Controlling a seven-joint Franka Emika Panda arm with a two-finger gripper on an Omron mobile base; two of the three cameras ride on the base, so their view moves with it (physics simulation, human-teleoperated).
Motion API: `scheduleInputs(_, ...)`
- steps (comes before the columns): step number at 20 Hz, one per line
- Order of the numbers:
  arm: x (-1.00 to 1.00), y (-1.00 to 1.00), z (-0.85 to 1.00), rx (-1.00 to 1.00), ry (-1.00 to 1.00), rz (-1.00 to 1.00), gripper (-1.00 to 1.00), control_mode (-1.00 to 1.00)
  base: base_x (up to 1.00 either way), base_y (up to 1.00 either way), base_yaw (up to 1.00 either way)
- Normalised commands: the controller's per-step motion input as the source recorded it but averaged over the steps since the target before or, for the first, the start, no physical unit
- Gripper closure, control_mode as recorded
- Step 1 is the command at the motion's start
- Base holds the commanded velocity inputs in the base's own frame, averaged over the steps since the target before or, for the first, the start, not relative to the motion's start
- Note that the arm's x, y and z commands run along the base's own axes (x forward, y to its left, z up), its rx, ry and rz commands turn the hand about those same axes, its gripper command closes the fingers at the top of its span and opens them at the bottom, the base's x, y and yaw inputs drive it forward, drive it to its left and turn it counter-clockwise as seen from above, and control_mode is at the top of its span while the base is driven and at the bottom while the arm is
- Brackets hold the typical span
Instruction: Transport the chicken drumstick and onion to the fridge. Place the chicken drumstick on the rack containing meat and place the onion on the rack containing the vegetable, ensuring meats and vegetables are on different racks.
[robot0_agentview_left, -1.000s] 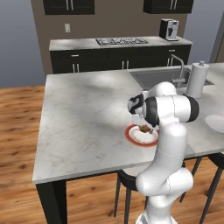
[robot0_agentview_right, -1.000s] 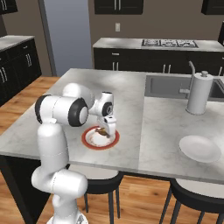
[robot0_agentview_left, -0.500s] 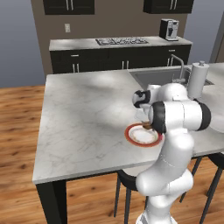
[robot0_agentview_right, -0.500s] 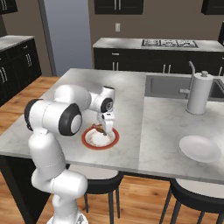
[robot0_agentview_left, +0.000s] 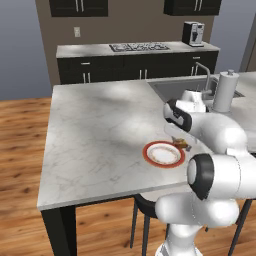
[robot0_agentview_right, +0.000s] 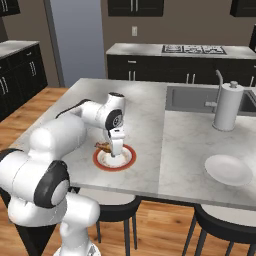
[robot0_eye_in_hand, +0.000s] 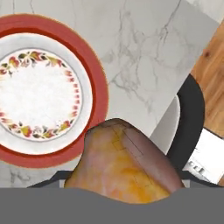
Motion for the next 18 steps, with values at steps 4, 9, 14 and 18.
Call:
scheduleInputs(4,-0.67,0.01,0.98,0.0,-0.18,0.05,1.0,-1.0,0.0,0.0,0.0)
scheduleInputs(9,-0.83,0.0,0.64,-0.15,-0.45,0.18,1.0,-1.0,0.0,0.0,0.0)
scheduleInputs(14,-0.86,0.07,0.76,-0.15,-0.64,0.15,1.0,-1.0,0.0,0.0,0.0)
scheduleInputs(18,-0.5,0.28,0.81,-0.09,-0.6,0.02,1.0,-1.0,0.0,0.0,0.0)
